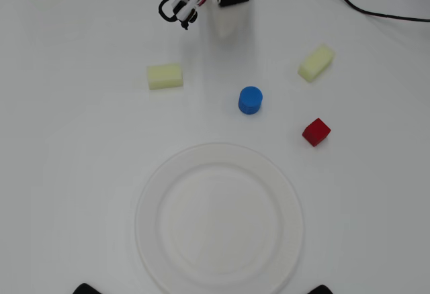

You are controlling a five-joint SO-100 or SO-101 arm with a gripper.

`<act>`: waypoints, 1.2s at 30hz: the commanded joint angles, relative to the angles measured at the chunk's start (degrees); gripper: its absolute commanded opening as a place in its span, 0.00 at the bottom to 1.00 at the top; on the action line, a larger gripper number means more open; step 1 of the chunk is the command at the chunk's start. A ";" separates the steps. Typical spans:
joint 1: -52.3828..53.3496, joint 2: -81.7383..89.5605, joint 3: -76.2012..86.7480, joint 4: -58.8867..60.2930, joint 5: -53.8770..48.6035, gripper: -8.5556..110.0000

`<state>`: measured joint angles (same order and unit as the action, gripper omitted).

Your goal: Grasp a blue block and put it in the dish.

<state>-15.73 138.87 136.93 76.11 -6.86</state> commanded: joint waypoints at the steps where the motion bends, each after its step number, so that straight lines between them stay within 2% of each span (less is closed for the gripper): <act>1: -2.81 -7.03 -10.55 0.26 -0.18 0.15; 7: -5.01 -22.76 -23.03 0.26 0.62 0.29; 13: -8.26 -29.88 -26.46 -3.78 1.85 0.37; 26: -6.15 -42.71 -24.08 -16.61 -0.09 0.37; 36: -3.96 -48.43 -24.08 -19.95 -2.37 0.33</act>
<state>-19.95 90.35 113.29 56.60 -8.70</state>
